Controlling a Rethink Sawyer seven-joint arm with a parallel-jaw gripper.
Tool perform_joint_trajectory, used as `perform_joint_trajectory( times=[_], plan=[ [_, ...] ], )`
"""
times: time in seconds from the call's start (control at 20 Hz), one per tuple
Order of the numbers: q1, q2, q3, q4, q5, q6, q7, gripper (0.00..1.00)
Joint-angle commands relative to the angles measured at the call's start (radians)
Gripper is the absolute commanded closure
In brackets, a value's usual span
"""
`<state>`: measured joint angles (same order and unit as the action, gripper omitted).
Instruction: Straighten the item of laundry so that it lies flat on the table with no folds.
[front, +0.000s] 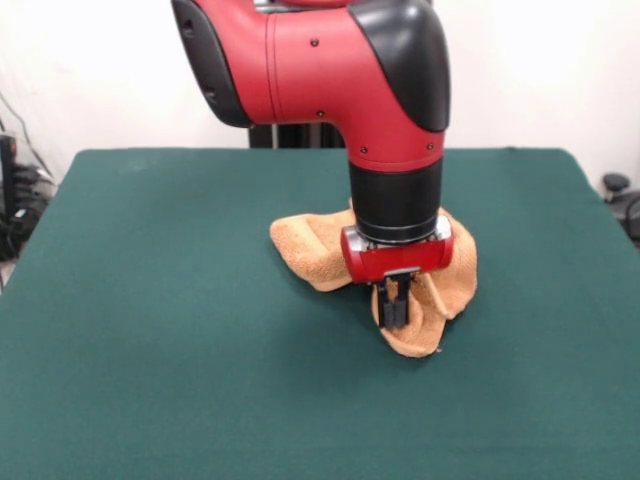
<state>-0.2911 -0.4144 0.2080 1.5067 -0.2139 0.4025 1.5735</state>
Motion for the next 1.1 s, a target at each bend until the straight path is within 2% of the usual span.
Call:
perform_joint_trajectory(
  times=[0.05,0.5,0.7,1.0,1.05,1.1],
  plan=[
    [0.019,0.034,0.108,0.009,-0.044,0.113,-0.052,1.0],
    [0.032,0.033,0.093,0.0,-0.045,0.122,-0.042,1.0],
    [0.037,0.029,0.087,0.004,-0.048,0.087,-0.023,1.0],
    [0.039,0.03,0.086,-0.01,-0.052,0.123,-0.047,1.0],
    [0.039,0.031,0.087,-0.011,-0.051,0.13,-0.05,0.0],
    [0.038,0.031,0.089,-0.012,-0.051,0.132,-0.052,0.0]
  ],
)
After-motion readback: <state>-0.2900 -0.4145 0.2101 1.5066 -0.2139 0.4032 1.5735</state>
